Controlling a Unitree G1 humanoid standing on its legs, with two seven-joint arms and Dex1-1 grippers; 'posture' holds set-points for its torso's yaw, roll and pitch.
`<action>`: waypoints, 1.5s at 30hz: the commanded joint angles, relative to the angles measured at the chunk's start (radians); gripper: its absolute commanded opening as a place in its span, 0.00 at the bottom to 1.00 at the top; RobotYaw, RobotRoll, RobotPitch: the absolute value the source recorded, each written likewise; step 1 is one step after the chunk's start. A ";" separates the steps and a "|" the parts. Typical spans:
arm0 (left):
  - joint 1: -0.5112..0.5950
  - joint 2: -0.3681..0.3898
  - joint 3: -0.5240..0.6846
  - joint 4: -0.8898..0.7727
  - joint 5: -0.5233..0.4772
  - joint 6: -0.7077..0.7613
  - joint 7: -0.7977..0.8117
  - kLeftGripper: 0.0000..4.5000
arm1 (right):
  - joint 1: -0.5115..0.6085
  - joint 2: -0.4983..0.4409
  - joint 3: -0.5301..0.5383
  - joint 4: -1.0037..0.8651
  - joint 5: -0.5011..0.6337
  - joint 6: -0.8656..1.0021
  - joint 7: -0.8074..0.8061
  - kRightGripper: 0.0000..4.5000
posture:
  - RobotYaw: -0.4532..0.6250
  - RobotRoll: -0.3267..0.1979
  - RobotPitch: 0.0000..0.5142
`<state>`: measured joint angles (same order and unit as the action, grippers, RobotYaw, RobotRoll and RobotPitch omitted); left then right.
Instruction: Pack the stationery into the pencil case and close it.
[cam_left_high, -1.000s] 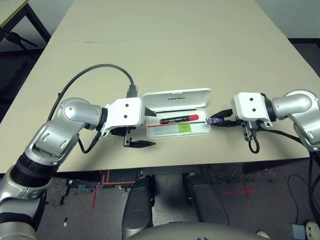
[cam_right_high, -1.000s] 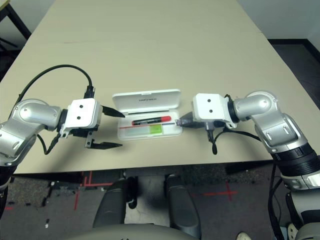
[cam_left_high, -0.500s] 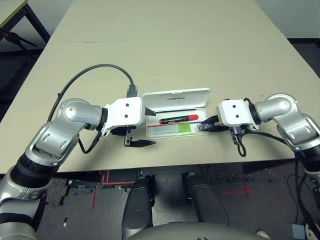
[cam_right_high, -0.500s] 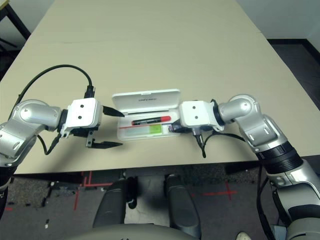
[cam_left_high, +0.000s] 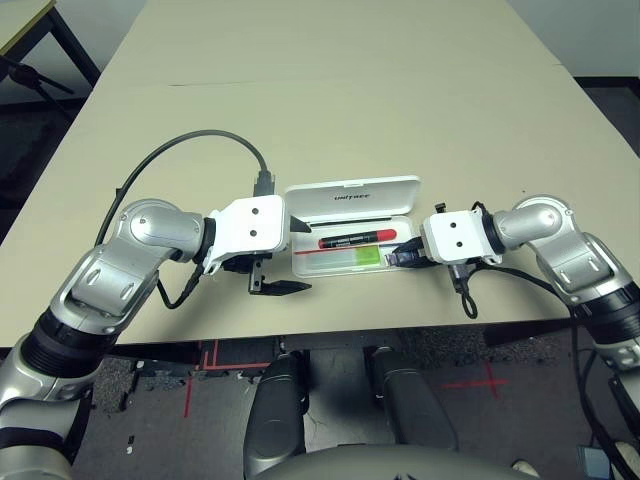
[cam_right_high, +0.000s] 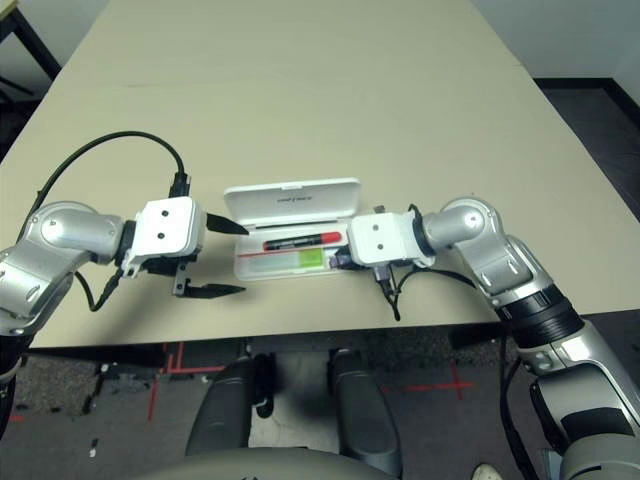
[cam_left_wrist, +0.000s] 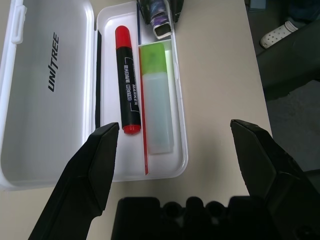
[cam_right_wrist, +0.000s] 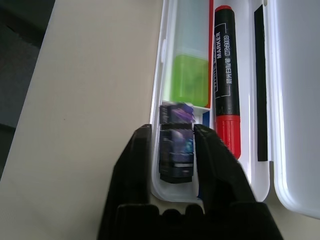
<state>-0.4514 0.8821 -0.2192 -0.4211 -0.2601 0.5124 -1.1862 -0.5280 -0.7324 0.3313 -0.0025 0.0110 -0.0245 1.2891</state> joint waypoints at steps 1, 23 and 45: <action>0.008 0.005 -0.022 -0.008 0.009 -0.007 -0.006 1.00 | 0.010 -0.004 -0.013 -0.004 0.016 -0.015 0.003 0.63 | 0.38 0.62 0.36; 0.025 0.014 -0.021 0.018 0.012 -0.029 -0.009 1.00 | 0.172 -0.325 -0.337 -0.149 0.351 0.426 0.100 0.98 | 0.35 0.62 0.32; 0.052 0.021 0.014 0.058 -0.007 -0.014 0.007 1.00 | 0.335 -0.361 -0.567 -0.182 0.542 0.550 0.081 0.98 | 0.32 0.62 0.33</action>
<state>-0.4155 0.8964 -0.2163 -0.3733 -0.2585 0.4888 -1.1846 -0.1902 -1.0998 -0.2123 -0.1622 0.5364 0.5375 1.3759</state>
